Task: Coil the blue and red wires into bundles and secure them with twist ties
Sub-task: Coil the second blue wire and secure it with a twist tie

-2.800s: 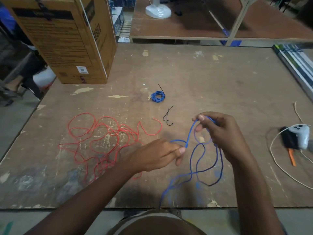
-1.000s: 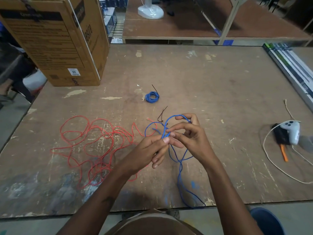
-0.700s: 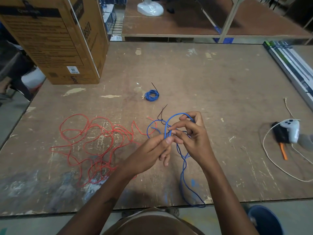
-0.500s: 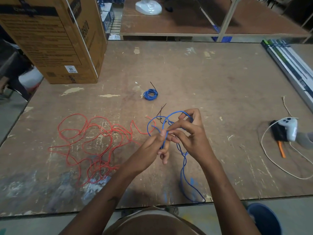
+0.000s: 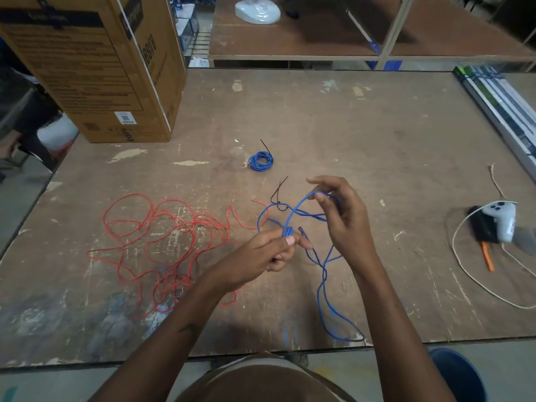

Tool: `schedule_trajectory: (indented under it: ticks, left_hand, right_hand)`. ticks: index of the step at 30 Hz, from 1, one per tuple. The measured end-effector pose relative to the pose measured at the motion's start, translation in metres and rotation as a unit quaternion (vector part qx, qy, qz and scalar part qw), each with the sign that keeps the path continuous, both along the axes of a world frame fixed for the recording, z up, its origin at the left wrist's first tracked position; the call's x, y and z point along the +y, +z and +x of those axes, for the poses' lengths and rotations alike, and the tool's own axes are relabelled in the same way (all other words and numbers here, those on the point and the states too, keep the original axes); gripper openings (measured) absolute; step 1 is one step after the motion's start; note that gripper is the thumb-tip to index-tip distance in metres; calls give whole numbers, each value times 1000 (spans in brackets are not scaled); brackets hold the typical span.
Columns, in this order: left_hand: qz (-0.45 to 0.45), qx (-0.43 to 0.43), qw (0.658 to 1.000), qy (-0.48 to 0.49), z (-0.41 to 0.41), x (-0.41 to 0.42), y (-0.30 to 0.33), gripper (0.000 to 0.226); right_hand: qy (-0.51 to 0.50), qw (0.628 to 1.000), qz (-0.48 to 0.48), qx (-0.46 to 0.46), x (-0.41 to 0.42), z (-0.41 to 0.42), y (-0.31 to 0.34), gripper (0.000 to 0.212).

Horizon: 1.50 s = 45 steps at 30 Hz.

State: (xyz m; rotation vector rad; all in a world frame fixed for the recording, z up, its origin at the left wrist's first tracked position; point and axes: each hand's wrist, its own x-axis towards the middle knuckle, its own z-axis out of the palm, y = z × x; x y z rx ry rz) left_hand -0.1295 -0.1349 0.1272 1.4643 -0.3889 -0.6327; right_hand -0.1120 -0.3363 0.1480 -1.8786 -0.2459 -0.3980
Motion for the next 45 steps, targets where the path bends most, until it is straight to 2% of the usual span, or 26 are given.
schedule_trajectory:
  ticks: [5,7,9,12,14,16,18,20,22,25,27,29,31,35,37,39,41,43,45]
  left_hand:
    - [21,-33,999,6,-14,-8,3,32]
    - [31,-53,998,4,-18,-10,6,31]
    - [37,-72,997,9,-23,-9,13,30]
    - [59,-138,989,7,-21,-7,26,29]
    - [71,-168,983,-4,-15,-6,36,30]
    - [40,-162,986,-3,-10,-8,43,31]
    - [-12,-137,990,15,-7,-10,50,31]
    - [-65,-112,991,39,0,-10,57,34]
    - [-110,-113,986,60,10,-11,58,38]
    - [-199,-71,975,72,19,-21,55,42]
    - [-220,-53,970,86,21,-30,52,43]
    - [-170,-98,974,112,25,-36,45,42]
    - [-78,-177,973,122,28,-36,35,40]
    - [91,-313,942,85,41,-21,19,26]
    - [188,-370,908,57,54,-14,13,25]
    - [322,-433,842,32,66,-9,2,36]
    - [398,-489,776,34,72,-4,-12,45]
    - [401,-522,751,47,76,7,-22,45]
    - [394,-525,750,77,83,20,-29,49]
  right_hand:
    - [-51,997,56,4,3,17,-3,11]
    - [-68,994,81,-5,5,21,-7,11]
    - [-79,995,63,3,5,24,-17,14]
    - [-36,996,45,63,6,21,-28,20]
    - [40,992,37,110,12,17,-41,22]
    - [110,980,-1,165,25,4,-53,23]
    - [129,966,-9,224,35,-11,-54,23]
    - [156,955,43,249,38,-26,-46,30]
    - [191,941,114,255,39,-40,-34,27]
    - [179,924,193,277,41,-50,-35,20]
    - [171,900,244,318,46,-55,-34,16]
    - [142,899,251,330,47,-56,-31,17]
    - [87,915,213,332,46,-51,-28,19]
    - [52,914,129,382,37,-43,-24,16]
    - [63,907,120,399,27,-40,-17,15]
    - [100,897,130,410,20,-38,-7,14]
    - [133,888,113,425,16,-36,2,10]
    - [150,884,85,435,13,-35,5,10]
    - [144,886,60,436,8,-34,7,14]
